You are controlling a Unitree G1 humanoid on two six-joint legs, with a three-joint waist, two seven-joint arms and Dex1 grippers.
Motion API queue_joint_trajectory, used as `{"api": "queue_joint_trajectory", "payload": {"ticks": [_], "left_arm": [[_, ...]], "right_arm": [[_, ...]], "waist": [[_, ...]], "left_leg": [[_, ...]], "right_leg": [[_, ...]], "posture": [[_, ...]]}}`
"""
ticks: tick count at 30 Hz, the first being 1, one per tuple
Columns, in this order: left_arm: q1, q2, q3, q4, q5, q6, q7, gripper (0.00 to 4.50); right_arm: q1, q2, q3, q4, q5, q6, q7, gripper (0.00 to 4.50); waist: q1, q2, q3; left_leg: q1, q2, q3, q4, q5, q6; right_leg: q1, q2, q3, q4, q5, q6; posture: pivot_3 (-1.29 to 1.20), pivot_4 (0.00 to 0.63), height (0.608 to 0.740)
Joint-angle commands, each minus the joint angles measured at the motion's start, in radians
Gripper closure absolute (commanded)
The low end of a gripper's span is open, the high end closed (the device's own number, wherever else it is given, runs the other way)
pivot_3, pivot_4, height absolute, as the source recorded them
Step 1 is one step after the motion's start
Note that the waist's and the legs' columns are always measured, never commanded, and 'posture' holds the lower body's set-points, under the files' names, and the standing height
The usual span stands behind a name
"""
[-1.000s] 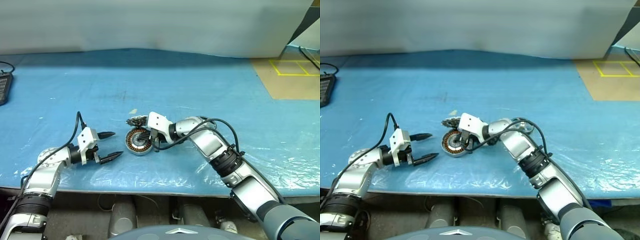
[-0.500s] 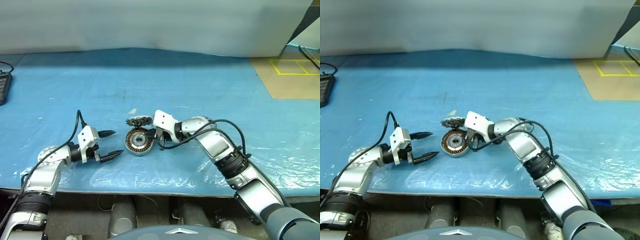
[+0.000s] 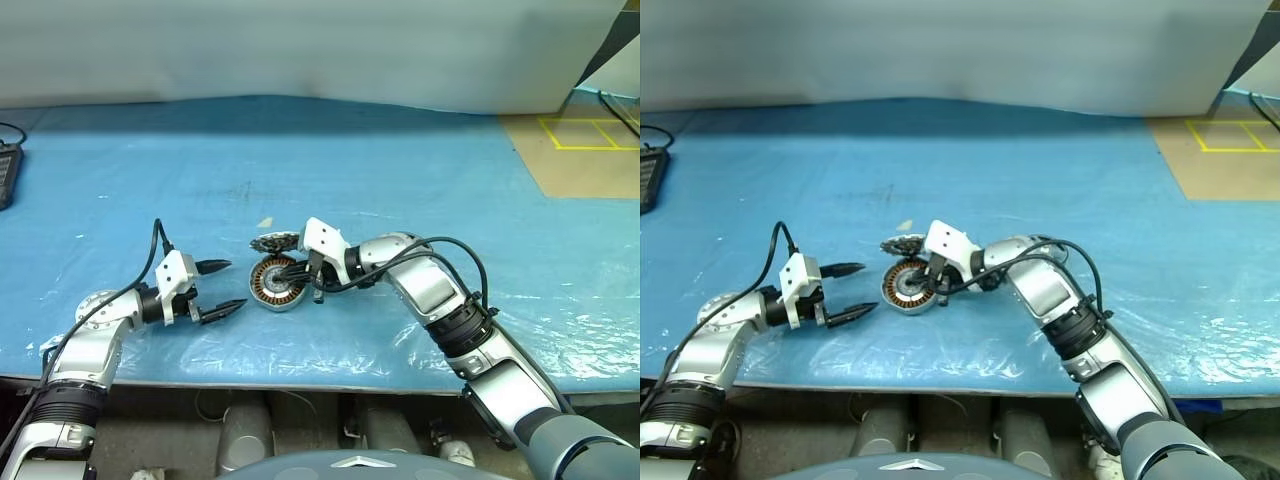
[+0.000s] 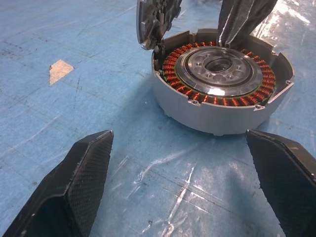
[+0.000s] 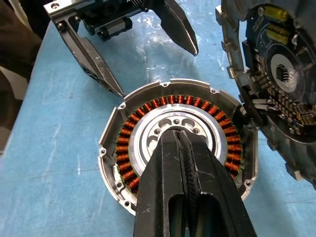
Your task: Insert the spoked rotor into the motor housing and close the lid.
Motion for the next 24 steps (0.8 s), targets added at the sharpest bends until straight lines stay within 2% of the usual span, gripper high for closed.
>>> {"api": "queue_joint_trajectory", "payload": {"ticks": [1,13,24], "left_arm": [[0.003,0.010,0.013,-0.014,-0.001,-0.007,-0.003,0.00],[0.011,0.011,0.016,-0.019,0.000,-0.009,0.004,0.00],[0.016,0.012,0.018,-0.024,-0.002,-0.009,0.006,0.00]], "right_arm": [[-0.012,0.017,-0.020,-0.021,0.033,0.010,0.004,4.44],[-0.009,0.044,-0.009,0.041,0.028,0.010,-0.003,4.44],[-0.002,0.027,0.038,0.088,-0.033,-0.013,-0.022,4.44]], "waist": [[0.000,0.000,0.000],[0.000,0.000,0.000],[-0.001,0.000,0.000]], "left_leg": [[0.000,0.000,0.000,0.000,0.000,0.000],[0.000,0.000,0.000,0.000,0.000,0.000],[0.001,0.000,0.000,0.000,0.000,0.000]], "right_leg": [[0.000,0.000,0.000,0.000,0.000,0.000],[0.000,0.000,0.000,0.000,0.000,0.000],[0.000,0.000,0.000,0.000,0.000,0.000]], "posture": [[0.00,0.150,0.740],[0.00,0.150,0.740],[0.00,0.150,0.740]]}}
